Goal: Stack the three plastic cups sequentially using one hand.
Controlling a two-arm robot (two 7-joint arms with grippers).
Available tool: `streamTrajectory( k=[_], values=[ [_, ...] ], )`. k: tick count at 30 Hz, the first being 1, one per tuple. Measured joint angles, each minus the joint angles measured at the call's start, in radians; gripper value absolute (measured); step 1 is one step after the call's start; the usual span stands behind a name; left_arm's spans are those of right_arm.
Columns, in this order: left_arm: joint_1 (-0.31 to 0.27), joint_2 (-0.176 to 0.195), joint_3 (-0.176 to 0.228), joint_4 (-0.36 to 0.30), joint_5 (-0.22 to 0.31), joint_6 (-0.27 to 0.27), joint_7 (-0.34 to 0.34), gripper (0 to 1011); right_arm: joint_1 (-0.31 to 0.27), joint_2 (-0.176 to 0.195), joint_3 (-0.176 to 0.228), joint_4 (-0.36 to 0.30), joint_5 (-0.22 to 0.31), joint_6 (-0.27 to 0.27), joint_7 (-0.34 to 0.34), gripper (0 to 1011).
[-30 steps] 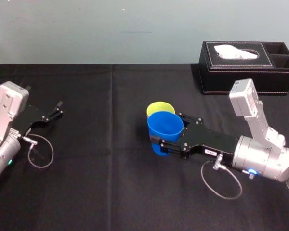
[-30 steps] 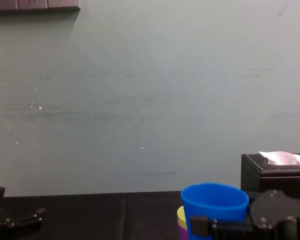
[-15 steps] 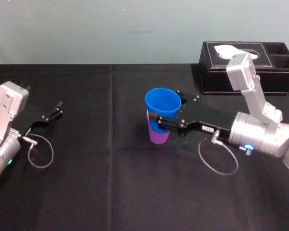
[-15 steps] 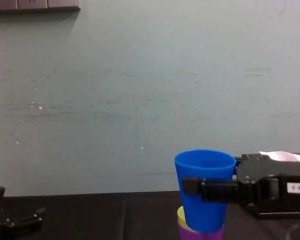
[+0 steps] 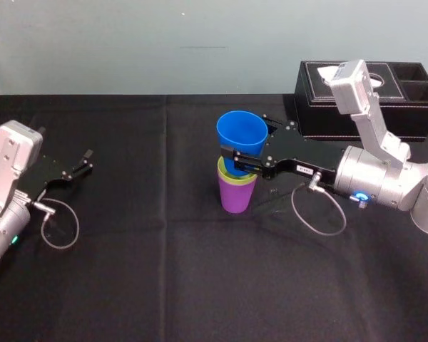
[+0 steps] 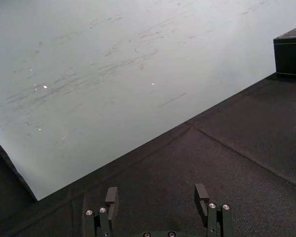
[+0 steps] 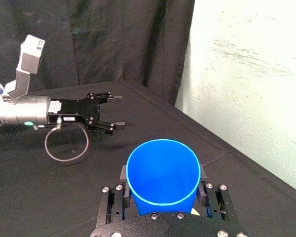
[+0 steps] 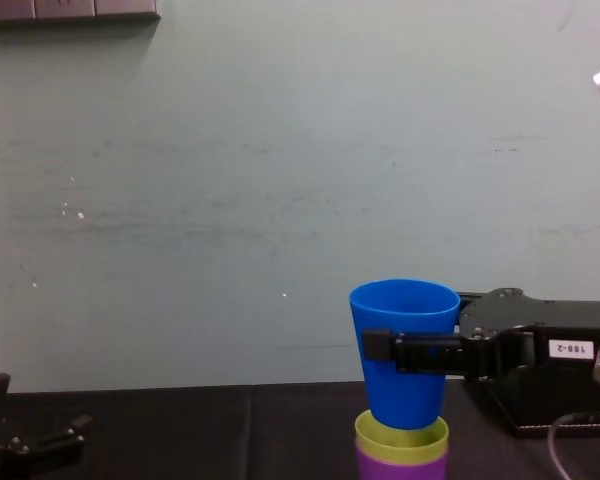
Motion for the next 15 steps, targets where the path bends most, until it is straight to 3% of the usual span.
streamTrajectory(
  k=[15],
  values=[
    [0.0,0.0,0.0,0.0,0.0,0.0,0.0,1011,0.029,-0.031,-0.013,0.077,-0.01,-0.028,0.013,734]
  ],
)
